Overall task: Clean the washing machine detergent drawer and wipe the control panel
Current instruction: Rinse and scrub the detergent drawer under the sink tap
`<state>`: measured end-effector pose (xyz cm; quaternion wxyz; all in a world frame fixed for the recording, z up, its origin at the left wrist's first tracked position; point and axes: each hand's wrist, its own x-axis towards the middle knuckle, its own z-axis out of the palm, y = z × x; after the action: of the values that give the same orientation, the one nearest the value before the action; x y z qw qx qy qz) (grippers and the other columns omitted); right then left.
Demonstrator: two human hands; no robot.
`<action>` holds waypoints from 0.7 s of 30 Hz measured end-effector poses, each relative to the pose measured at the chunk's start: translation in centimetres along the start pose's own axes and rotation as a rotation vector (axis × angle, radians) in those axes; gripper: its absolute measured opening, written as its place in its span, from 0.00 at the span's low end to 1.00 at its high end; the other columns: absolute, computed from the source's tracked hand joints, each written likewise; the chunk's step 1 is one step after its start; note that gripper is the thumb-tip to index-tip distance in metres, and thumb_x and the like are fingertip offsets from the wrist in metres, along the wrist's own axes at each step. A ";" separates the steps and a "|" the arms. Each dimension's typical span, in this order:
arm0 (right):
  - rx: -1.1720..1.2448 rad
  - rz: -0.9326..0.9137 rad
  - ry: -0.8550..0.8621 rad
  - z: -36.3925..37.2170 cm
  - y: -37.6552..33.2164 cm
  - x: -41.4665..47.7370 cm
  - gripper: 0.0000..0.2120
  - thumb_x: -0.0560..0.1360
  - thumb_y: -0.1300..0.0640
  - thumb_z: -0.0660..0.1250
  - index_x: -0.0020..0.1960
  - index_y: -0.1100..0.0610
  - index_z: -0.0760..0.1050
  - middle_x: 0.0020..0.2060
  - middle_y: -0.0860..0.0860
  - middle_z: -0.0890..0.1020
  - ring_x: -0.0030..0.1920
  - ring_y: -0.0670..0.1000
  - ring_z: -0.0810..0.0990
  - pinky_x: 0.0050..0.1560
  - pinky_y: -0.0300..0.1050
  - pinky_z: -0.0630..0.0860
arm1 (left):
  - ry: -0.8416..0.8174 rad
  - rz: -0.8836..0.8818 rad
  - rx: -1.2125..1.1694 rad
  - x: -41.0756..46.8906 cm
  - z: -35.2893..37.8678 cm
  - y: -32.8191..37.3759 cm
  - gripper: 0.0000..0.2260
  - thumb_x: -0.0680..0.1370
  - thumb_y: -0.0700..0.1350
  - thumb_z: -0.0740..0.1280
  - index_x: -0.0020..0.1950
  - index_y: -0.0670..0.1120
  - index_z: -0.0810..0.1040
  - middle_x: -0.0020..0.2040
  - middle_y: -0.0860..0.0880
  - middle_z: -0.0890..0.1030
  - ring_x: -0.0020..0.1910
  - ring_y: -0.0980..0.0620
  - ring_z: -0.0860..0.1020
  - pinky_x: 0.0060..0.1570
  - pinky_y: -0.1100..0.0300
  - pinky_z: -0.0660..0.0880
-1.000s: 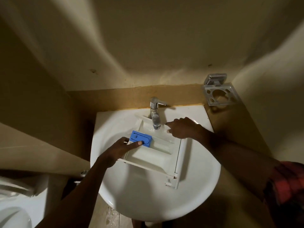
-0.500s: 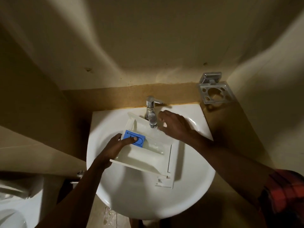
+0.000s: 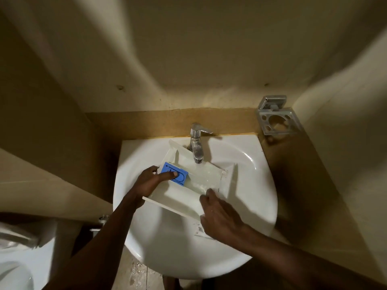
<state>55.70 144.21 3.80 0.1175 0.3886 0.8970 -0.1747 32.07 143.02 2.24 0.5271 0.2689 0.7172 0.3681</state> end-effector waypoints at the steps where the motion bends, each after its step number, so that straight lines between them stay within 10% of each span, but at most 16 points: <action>1: 0.007 -0.024 -0.057 -0.1 -0.2 0.1 0.15 0.76 0.59 0.61 0.61 0.58 0.68 0.62 0.56 0.72 0.59 0.60 0.75 0.55 0.49 0.72 | -0.007 0.000 0.000 0.0 0.0 0.1 0.24 0.62 0.60 0.76 0.53 0.49 0.83 0.48 0.48 0.86 0.46 0.46 0.85 0.42 0.56 0.79; 7: 0.172 -0.023 -0.334 -2.7 2.7 3.7 0.12 0.74 0.60 0.60 0.51 0.56 0.81 0.52 0.54 0.83 0.50 0.52 0.80 0.54 0.44 0.76 | -0.067 -0.041 0.051 -0.1 -0.3 0.5 0.18 0.69 0.59 0.76 0.53 0.53 0.78 0.51 0.49 0.84 0.49 0.47 0.83 0.46 0.55 0.79; 12: 0.182 0.165 0.050 -4.7 6.0 7.5 0.10 0.71 0.64 0.61 0.52 0.57 0.74 0.53 0.55 0.77 0.54 0.57 0.77 0.53 0.46 0.75 | -0.103 -0.055 0.068 0.2 -1.0 0.0 0.42 0.58 0.69 0.76 0.67 0.51 0.75 0.59 0.49 0.82 0.53 0.48 0.83 0.51 0.53 0.80; 17: 0.034 0.144 -0.059 -3.0 2.9 7.7 0.17 0.72 0.62 0.61 0.60 0.57 0.75 0.58 0.57 0.76 0.61 0.60 0.73 0.64 0.52 0.69 | -0.099 -0.024 0.022 -0.7 -0.2 0.4 0.24 0.69 0.59 0.75 0.61 0.51 0.77 0.55 0.48 0.84 0.51 0.48 0.82 0.46 0.56 0.79; 21: 0.370 0.195 0.020 -4.2 3.1 8.7 0.18 0.74 0.63 0.59 0.58 0.50 0.79 0.61 0.51 0.78 0.60 0.52 0.76 0.61 0.43 0.72 | -0.127 -0.013 0.010 -0.6 -0.4 0.3 0.22 0.71 0.58 0.75 0.61 0.51 0.78 0.53 0.49 0.85 0.50 0.47 0.83 0.45 0.57 0.79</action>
<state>51.84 153.61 3.96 0.0515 0.4904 0.8088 -0.3205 31.91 142.61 2.91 0.5728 0.2896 0.6857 0.3433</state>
